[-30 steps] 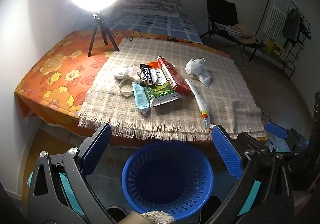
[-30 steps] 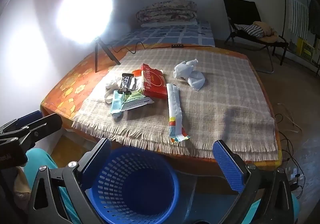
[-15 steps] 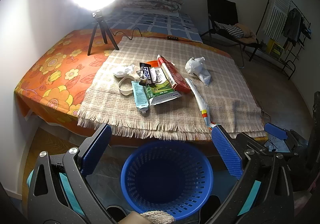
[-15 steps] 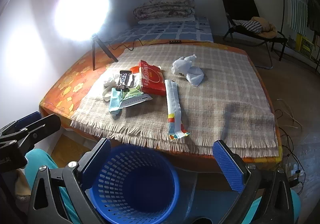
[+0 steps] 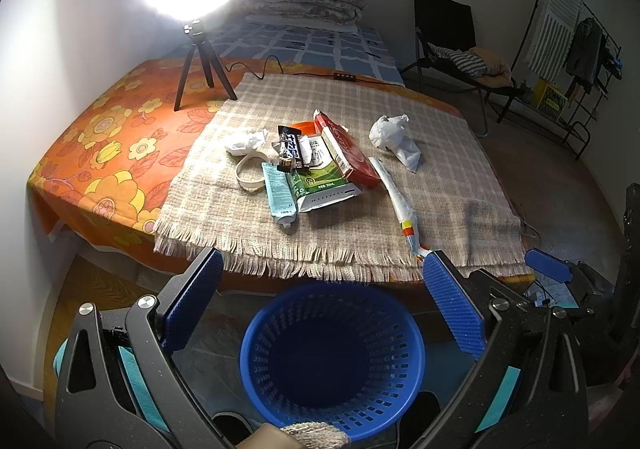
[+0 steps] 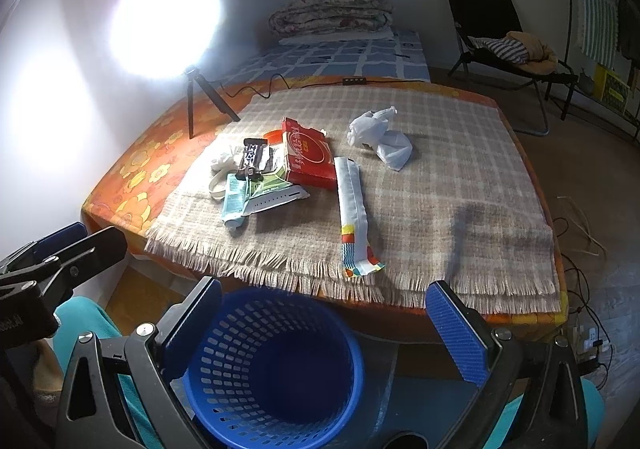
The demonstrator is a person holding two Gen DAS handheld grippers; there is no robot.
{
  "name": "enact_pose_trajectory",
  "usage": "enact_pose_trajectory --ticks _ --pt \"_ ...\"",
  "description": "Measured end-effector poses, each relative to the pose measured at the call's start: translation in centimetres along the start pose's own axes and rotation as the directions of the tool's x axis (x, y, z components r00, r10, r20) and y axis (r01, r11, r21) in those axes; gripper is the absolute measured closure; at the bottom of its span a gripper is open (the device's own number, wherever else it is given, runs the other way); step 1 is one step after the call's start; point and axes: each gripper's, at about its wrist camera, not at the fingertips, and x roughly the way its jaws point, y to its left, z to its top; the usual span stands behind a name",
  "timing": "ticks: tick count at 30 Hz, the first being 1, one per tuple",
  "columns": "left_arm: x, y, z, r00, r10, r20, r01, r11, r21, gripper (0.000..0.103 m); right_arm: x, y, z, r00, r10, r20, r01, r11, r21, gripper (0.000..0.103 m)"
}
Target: Collect trash
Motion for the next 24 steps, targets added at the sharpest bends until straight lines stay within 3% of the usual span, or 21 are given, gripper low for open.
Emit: enact_pose_trajectory --ticks 24 --pt "0.19 0.07 -0.27 1.000 -0.001 -0.005 0.001 1.000 -0.003 0.001 0.65 -0.19 -0.25 1.000 -0.003 -0.027 0.003 1.000 0.010 0.000"
